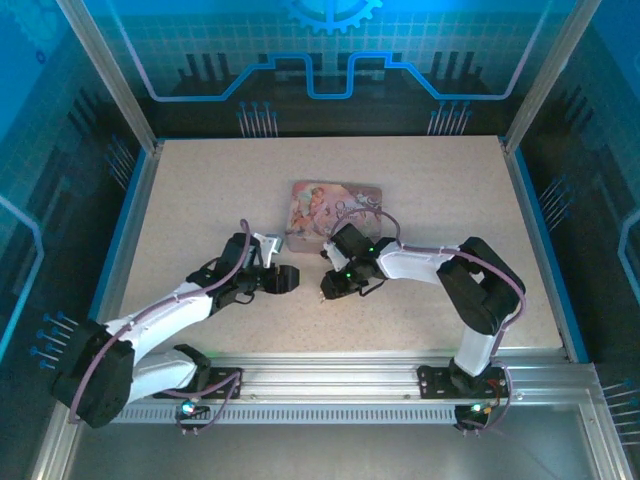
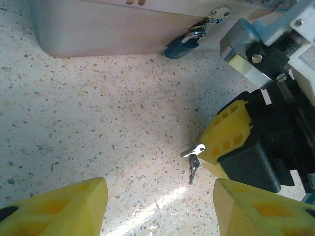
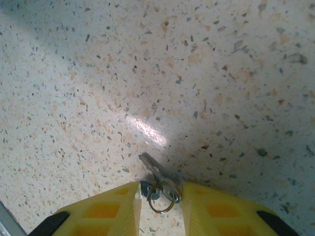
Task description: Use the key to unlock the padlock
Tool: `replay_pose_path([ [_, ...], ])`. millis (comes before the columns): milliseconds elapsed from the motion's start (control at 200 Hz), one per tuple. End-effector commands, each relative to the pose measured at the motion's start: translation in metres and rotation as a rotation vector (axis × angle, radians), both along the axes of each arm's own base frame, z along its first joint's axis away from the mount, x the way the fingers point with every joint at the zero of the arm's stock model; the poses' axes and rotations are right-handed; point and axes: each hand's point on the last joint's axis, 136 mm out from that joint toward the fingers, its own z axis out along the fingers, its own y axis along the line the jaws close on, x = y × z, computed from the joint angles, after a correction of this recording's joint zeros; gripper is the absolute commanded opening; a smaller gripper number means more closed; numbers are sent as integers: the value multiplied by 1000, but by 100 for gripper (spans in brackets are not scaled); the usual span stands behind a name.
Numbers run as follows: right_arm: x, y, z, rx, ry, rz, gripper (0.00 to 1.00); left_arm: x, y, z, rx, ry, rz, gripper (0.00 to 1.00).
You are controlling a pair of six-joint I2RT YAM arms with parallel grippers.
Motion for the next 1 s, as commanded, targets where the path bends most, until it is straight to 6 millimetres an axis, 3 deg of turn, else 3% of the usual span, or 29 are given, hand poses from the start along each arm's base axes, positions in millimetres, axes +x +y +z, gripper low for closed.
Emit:
replay_pose_path([
  [0,1,8,1,20,-4,29,28,-8,4,-5,32,1,-13,60],
  [270,4,5,-2,18,10,13,22,-10,8,-3,39,-5,-5,60],
  [710,0,7,-4,42,8,30,0,-10,11,-6,47,-26,3,61],
  [865,2,8,-4,82,-12,-9,0,-13,5,-2,-9,-85,-32,65],
  [990,2,11,-8,126,-3,-54,0,-19,-3,-6,-83,-87,-53,61],
])
